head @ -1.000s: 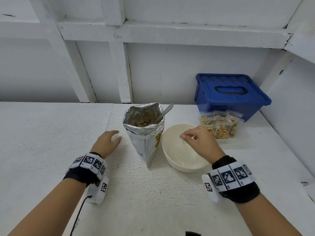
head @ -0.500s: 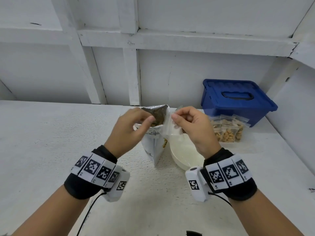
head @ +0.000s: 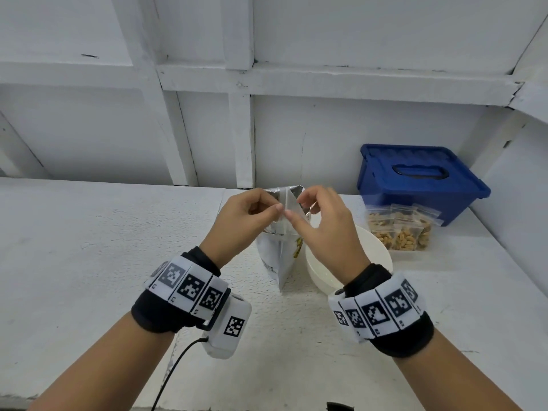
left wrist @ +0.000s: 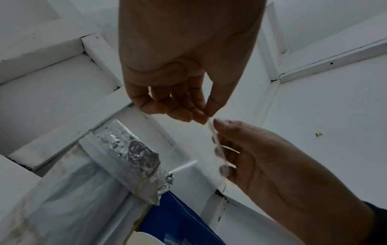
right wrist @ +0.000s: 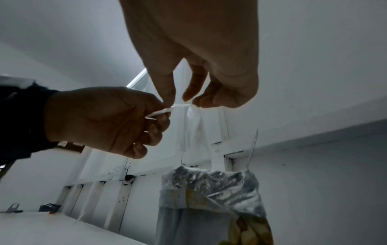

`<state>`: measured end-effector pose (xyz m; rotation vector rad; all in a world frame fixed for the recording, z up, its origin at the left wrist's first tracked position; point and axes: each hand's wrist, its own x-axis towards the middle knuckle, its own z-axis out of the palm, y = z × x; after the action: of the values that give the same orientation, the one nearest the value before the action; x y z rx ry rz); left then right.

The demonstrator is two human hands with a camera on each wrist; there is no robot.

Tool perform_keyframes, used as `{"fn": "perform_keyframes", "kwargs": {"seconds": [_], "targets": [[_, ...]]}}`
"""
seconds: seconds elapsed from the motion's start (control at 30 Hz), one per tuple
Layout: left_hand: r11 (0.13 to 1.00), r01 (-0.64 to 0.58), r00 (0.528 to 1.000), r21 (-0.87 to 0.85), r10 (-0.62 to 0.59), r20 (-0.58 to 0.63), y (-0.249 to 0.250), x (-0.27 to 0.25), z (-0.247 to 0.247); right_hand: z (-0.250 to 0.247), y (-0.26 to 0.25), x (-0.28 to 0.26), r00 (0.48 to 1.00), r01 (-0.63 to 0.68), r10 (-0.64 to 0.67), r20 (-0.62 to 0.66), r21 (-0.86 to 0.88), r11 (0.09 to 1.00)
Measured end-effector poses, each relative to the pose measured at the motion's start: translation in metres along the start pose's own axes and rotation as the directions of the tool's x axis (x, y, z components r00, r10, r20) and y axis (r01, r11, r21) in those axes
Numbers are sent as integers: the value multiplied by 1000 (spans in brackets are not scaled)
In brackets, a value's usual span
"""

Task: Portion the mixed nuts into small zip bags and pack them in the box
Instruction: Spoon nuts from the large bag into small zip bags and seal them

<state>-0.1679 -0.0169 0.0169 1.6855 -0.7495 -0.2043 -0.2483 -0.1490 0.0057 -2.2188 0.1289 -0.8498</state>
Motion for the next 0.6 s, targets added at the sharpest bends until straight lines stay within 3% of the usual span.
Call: {"fn": "perform_keyframes", "kwargs": {"seconds": [0.07, 0.13, 0.27, 0.4, 0.6], "targets": [[1000, 11, 1000, -15, -11, -19, 1, 0, 1, 1, -3, -2, 997, 69, -68, 44, -23, 997], [998, 27, 999, -52, -28, -22, 3, -1, 1, 2, -6, -4, 995, 40, -42, 93, 22, 999], [993, 52, 999, -103, -52, -2, 7, -1, 0, 0, -10, -5, 987, -123, 106, 117, 151, 981], [996, 41, 999, -78, -38, 29, 5, -2, -3, -4, -11, -4, 953, -295, 250, 170, 344, 892], [997, -78, 986, 21, 74, 146, 2, -8, -3, -5, -10, -1, 914, -406, 336, 227, 490, 771]]}}
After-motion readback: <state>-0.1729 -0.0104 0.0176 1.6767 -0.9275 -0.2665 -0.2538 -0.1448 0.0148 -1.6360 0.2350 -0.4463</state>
